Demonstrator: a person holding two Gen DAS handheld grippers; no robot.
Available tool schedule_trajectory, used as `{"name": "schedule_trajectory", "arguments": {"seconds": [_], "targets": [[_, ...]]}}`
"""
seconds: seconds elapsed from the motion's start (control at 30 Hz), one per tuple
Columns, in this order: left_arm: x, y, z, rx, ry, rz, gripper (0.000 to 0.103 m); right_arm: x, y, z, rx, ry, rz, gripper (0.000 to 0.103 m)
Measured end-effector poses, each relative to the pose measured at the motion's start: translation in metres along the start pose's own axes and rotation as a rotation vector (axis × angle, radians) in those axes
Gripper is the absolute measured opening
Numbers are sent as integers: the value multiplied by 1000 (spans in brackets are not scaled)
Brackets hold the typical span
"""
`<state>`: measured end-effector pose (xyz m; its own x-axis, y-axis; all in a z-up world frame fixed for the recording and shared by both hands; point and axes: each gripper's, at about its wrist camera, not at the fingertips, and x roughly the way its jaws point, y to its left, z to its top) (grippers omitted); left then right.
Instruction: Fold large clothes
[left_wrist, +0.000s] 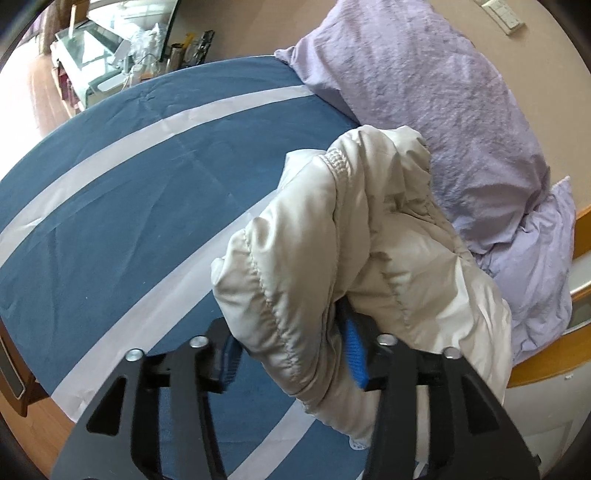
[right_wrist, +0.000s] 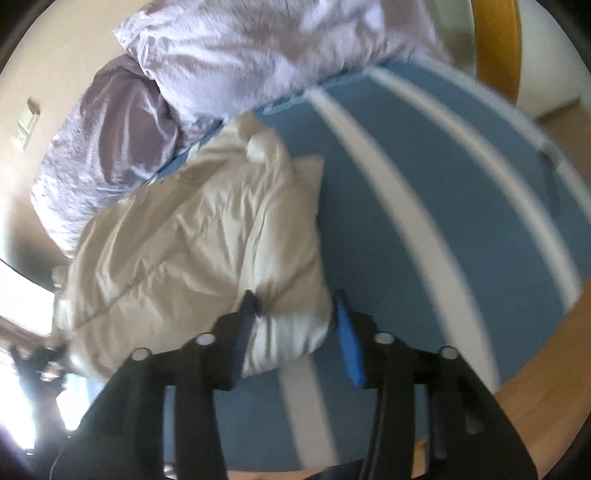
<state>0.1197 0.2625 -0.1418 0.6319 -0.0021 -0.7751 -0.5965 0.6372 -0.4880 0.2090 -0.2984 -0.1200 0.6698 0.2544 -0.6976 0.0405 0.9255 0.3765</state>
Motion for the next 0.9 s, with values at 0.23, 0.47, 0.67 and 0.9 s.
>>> {"name": "schedule_trajectory", "arguments": {"seconds": [0.23, 0.47, 0.67, 0.9], "targets": [[8, 7, 1, -90, 13, 9, 73, -4, 46, 10, -194, -28, -7, 48], [20, 8, -2, -191, 12, -30, 75, 25, 88, -8, -353, 46, 9, 52], [19, -2, -4, -204, -20, -58, 45, 50, 90, -23, -408, 90, -45, 58], [-9, -26, 1, -166, -62, -146, 25, 53, 85, -22, -394, 112, -33, 58]]}}
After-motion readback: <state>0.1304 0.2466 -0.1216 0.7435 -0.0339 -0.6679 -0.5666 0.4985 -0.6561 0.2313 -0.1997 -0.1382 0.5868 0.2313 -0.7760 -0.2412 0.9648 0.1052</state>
